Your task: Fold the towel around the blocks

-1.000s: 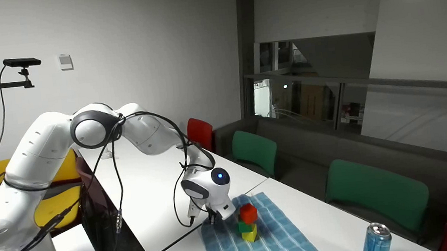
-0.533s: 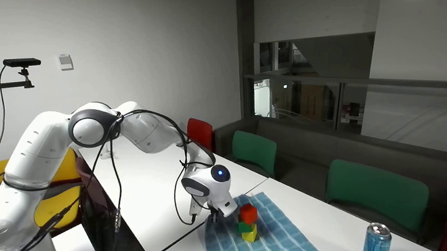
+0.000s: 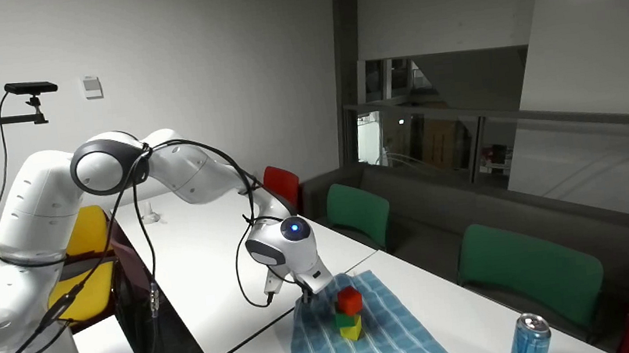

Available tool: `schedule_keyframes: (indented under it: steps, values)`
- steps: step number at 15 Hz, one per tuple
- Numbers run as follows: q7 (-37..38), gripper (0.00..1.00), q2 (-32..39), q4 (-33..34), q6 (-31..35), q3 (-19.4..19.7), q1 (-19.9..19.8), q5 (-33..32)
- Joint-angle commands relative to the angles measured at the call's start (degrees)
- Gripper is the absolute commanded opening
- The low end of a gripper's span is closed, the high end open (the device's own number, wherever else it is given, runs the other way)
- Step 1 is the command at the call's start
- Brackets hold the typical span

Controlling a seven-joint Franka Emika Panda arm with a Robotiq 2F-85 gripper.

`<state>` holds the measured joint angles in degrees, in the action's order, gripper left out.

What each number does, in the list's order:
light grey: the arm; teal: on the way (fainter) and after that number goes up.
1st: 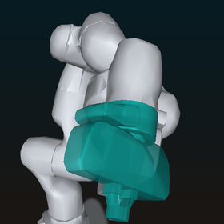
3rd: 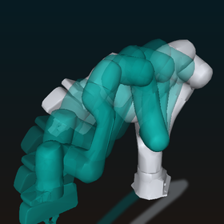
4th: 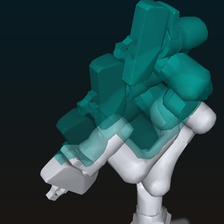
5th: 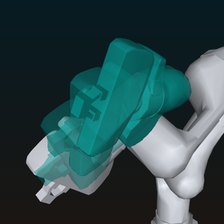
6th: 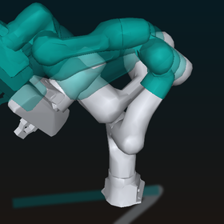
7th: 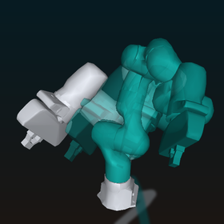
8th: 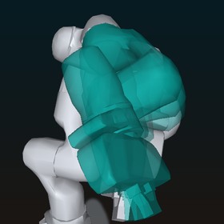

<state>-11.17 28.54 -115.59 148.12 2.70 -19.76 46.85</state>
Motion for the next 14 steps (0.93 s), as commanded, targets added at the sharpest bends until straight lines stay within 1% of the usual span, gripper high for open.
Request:
schedule_keyframes:
  steps: [1, 6, 14]
  values:
    - [-1.2, 0.01, -6.8, -6.0, 2.9, 0.7, -0.1, 2.2]
    - [-0.1, 0.01, -11.4, -9.2, 4.1, 2.5, 1.2, 1.3]
    - [1.5, 0.01, -17.6, -13.6, 6.5, 4.2, 2.8, -0.2]
